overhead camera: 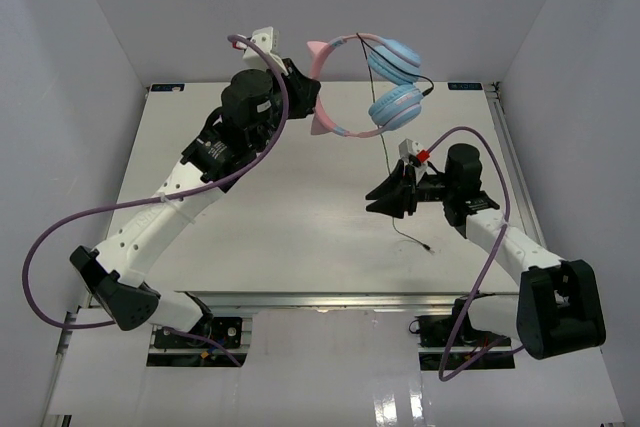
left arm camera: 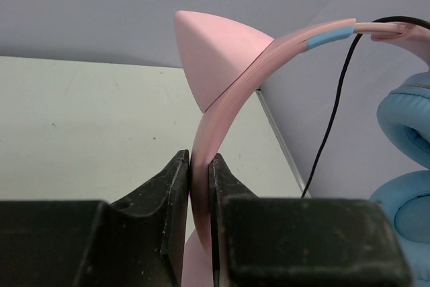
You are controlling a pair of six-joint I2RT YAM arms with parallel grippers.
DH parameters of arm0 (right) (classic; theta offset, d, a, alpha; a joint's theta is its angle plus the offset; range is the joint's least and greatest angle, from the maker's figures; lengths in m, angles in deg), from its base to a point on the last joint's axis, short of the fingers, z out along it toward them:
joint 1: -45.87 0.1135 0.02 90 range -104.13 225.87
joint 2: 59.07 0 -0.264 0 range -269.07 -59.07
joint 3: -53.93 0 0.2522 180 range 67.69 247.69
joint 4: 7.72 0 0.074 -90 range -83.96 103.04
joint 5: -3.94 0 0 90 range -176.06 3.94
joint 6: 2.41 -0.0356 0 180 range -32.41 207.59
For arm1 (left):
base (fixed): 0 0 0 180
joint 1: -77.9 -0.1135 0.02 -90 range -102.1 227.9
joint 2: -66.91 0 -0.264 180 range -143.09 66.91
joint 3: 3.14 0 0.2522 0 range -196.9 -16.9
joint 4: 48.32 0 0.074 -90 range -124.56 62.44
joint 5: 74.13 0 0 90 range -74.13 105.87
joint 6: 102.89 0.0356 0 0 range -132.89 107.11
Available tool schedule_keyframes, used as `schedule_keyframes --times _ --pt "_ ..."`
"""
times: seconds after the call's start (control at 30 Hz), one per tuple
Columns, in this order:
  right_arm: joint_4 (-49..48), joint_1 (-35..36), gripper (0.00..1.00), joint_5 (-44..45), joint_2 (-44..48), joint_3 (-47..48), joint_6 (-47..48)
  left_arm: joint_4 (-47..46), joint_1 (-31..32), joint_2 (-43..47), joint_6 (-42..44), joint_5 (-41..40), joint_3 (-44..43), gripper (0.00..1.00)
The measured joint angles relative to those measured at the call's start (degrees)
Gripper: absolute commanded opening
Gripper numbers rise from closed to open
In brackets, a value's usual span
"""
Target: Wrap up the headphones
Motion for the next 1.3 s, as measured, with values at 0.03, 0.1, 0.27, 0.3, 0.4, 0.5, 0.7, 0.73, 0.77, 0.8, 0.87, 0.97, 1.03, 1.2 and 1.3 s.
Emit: schedule_keyframes --times 0.03,0.1,0.27,0.3,0.4,0.5,0.7,0.73,0.77,0.8,0.87,0.97,1.03,1.2,1.3 --pt "1.1 0.1 0.29 0.5 0.9 0.0 0.9 -0.5 0.0 0.2 -0.4 -1.2 0.9 0.0" --pt "3.9 0.6 0.22 1.8 2.3 0.2 2.8 -1.2 0.0 0.2 -1.3 -3.7 2.5 0.0" --pt "15.5 3.3 0.08 8.3 3.6 4.1 10.1 -2.3 0.0 0.0 -3.7 -8.8 4.9 0.0" --pt "18.2 4.2 0.08 10.2 3.6 5.3 11.6 -2.9 0.0 -0.3 -4.3 -9.7 4.9 0.0" --pt "25.5 7.5 0.08 16.5 3.6 8.9 16.0 -4.6 0.0 -1.5 -6.4 -12.0 4.9 0.0" --pt "32.4 11.6 0.08 23.7 3.6 13.0 20.3 -5.8 0.0 -4.1 -7.7 -13.8 4.6 0.0" --pt "44.4 15.1 0.08 37.3 3.4 20.4 28.1 -6.1 0.0 -10.4 -6.8 -17.1 4.5 0.0" --pt "46.0 15.2 0.08 39.6 3.4 21.5 29.3 -6.0 0.0 -11.0 -6.2 -17.5 5.0 0.0" --pt "47.5 15.3 0.08 42.0 3.4 22.6 30.6 -5.9 0.0 -11.4 -5.5 -17.9 5.6 0.0" --pt "48.8 15.4 0.08 44.1 3.4 23.5 31.8 -5.8 0.0 -11.6 -4.8 -18.3 6.5 0.0" --pt "51.0 15.4 0.08 48.8 3.5 25.3 34.3 -5.5 -0.1 -11.8 -3.3 -18.9 8.3 0.0" --pt "52.7 15.5 0.08 55.8 4.1 27.0 38.5 -5.4 -0.1 -11.8 -0.8 -18.9 11.0 0.0" --pt "53.1 15.6 0.08 60.0 4.4 27.4 40.9 -5.2 -0.1 -11.9 1.1 -18.4 12.7 0.0" --pt "53.3 15.8 0.11 67.9 4.5 27.7 46.3 -5.0 0.6 -12.8 5.1 -15.5 14.4 0.0" --pt "52.7 15.9 0.15 71.0 4.5 27.8 48.7 -5.9 1.6 -13.0 6.8 -12.7 16.2 0.0"
